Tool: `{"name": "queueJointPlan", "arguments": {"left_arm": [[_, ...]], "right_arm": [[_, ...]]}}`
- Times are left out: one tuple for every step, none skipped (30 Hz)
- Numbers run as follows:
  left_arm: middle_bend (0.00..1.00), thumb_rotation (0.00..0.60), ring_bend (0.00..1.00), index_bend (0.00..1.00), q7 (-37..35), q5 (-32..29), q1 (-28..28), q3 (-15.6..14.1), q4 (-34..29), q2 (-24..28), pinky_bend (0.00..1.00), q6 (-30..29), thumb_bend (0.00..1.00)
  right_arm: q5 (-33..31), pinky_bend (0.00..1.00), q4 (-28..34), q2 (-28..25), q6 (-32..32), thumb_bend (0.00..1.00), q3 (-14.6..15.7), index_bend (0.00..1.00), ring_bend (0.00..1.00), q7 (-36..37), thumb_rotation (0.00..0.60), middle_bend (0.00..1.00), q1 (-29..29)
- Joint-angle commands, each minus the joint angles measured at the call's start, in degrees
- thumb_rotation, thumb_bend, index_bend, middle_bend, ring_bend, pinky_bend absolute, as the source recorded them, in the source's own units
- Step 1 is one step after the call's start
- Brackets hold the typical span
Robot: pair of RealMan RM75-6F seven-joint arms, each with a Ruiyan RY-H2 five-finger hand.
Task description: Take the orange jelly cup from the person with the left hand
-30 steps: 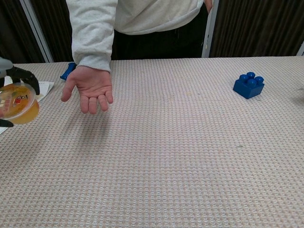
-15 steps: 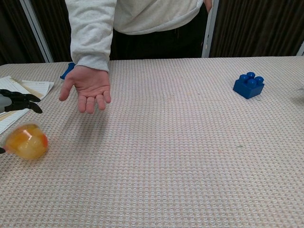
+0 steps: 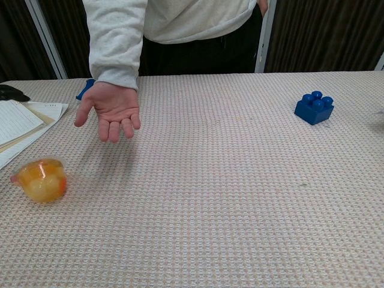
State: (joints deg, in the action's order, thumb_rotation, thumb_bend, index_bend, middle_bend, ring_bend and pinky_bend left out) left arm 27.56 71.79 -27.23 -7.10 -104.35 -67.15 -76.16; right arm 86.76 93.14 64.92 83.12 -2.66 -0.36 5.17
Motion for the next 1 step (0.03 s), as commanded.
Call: {"name": "queueJointPlan", "arguments": {"left_arm": [[0.00,0.600,0.00,0.00,-2.0,5.4,6.5,-2.1,0.9,1.2,0.00,-8.9,0.08]], "right_arm": [[0.1,0.00,0.1,0.1,0.1,0.14,0.0,0.05,0.00,-0.2,0.600,0.00,0.0]]}}
